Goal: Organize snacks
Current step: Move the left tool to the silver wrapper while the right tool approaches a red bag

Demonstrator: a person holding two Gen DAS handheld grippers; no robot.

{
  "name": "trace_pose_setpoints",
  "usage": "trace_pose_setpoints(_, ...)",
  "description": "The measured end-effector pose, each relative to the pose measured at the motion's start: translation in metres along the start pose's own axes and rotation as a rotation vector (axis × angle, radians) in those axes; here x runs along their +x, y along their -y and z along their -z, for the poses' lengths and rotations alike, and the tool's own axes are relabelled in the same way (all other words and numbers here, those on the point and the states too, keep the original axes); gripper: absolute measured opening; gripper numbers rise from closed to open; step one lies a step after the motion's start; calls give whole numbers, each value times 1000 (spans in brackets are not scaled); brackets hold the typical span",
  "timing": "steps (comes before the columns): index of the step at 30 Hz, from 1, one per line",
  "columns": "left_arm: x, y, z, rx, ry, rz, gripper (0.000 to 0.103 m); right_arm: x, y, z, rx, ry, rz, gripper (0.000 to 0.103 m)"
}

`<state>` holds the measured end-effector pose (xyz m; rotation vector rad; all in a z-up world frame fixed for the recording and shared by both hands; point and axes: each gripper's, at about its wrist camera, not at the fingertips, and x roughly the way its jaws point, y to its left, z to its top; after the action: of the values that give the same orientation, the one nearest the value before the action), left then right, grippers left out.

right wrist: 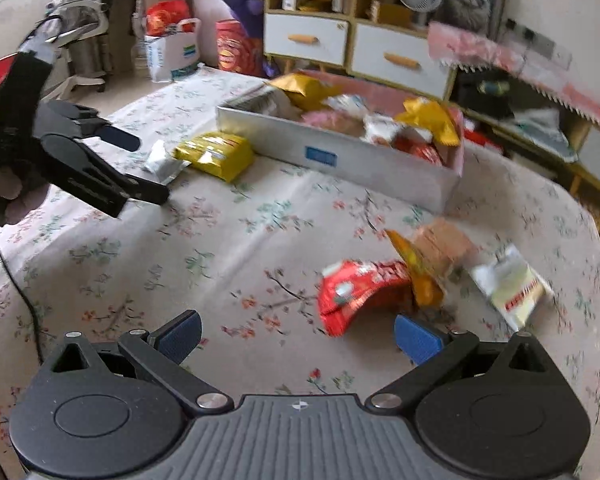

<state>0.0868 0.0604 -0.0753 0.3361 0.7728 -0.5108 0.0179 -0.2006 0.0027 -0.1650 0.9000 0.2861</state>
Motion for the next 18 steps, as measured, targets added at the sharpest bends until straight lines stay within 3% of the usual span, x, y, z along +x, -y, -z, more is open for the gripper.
trace_pose_setpoints(14,-9,30,2,91,1,212,91,21,11,-8,56,-6,2,85)
trace_pose_setpoints(18,-14,41,1,128,0,282,84,24,13,-11,72,9,14,81)
